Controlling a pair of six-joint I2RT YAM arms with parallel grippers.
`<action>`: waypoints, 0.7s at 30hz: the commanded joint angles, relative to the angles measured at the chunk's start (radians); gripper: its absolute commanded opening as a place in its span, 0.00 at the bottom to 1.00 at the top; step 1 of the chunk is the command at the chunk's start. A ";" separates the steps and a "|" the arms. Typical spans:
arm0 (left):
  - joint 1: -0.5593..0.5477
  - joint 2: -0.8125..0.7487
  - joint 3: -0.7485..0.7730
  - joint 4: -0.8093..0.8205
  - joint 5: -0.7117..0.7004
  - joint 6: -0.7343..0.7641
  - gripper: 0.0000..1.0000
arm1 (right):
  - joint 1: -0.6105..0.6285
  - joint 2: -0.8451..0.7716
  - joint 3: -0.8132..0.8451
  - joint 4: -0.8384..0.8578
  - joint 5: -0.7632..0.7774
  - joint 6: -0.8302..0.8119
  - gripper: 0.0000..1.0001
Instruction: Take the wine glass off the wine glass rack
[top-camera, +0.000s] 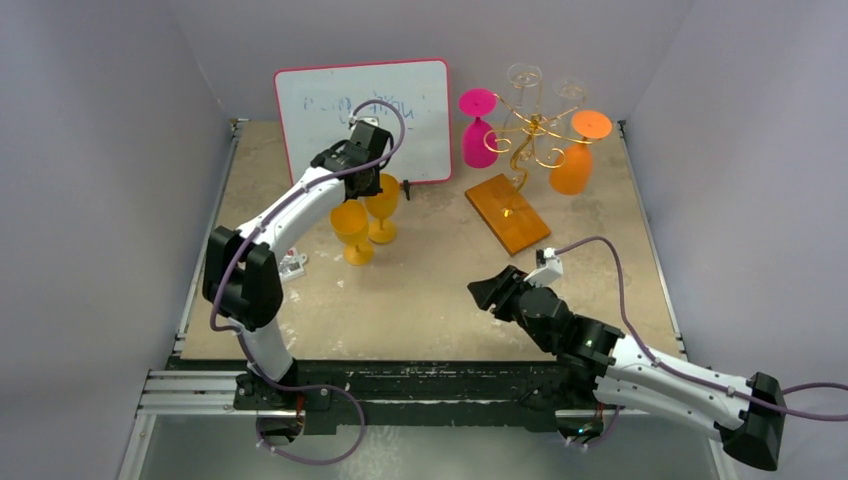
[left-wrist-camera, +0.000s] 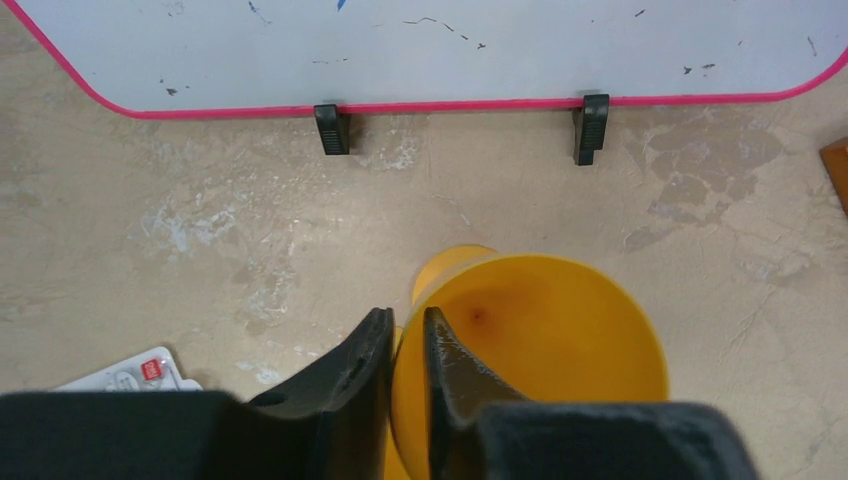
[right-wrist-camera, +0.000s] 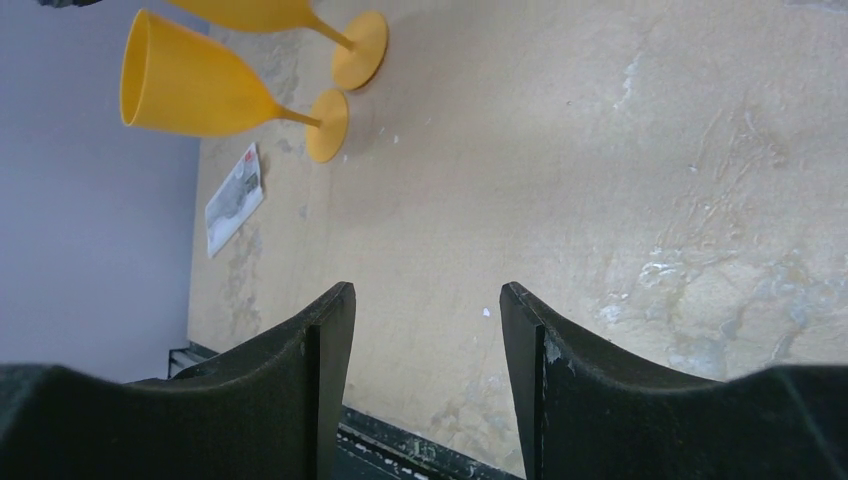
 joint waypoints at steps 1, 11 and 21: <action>0.004 -0.096 -0.021 0.013 -0.011 0.021 0.26 | 0.001 -0.009 0.019 -0.042 0.079 0.031 0.58; 0.004 -0.092 -0.005 -0.003 0.000 0.016 0.27 | 0.002 0.000 0.029 -0.064 0.084 0.037 0.58; 0.004 -0.177 0.033 -0.008 -0.024 0.016 0.35 | 0.000 0.027 0.048 -0.125 0.141 0.053 0.59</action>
